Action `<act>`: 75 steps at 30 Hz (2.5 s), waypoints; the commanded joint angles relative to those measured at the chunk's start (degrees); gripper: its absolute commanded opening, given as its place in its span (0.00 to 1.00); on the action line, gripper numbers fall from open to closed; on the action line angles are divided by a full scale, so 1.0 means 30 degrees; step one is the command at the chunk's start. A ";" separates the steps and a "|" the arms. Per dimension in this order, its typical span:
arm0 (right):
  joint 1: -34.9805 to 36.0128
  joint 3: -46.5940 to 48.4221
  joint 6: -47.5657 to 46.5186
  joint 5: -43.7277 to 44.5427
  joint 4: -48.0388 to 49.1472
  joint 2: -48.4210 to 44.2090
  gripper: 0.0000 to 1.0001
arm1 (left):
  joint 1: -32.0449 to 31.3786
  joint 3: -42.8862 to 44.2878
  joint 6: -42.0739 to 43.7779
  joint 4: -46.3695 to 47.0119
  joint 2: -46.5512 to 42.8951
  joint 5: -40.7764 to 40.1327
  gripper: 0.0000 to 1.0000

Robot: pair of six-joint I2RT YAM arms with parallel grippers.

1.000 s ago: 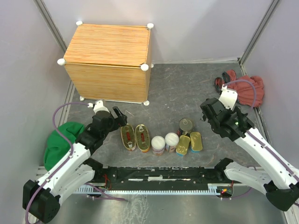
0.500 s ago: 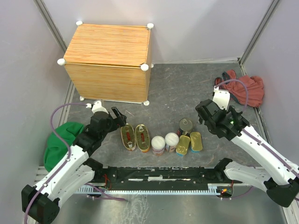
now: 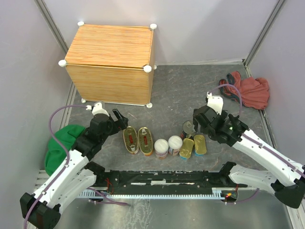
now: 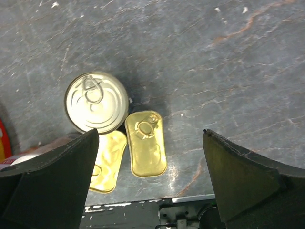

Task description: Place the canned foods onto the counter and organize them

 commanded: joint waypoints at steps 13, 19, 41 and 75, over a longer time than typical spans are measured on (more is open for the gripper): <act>0.2046 -0.1325 -0.0282 -0.2398 0.2973 0.1117 0.98 | -0.0053 0.0526 0.0078 0.0350 0.0368 0.0196 0.99; 0.2048 -0.1923 -0.0675 -0.2790 0.3829 0.1268 1.00 | -0.0063 0.0580 0.0258 0.0321 0.0337 0.0108 0.99; 0.1875 -0.3208 -0.1083 -0.1818 0.6320 0.3109 1.00 | -0.0062 0.0580 0.0436 0.0065 0.0198 0.0053 0.99; 0.0227 -0.6514 -0.3783 -0.2602 1.2084 0.2577 0.79 | -0.0063 0.1000 0.0970 -0.0060 0.0274 -0.0031 1.00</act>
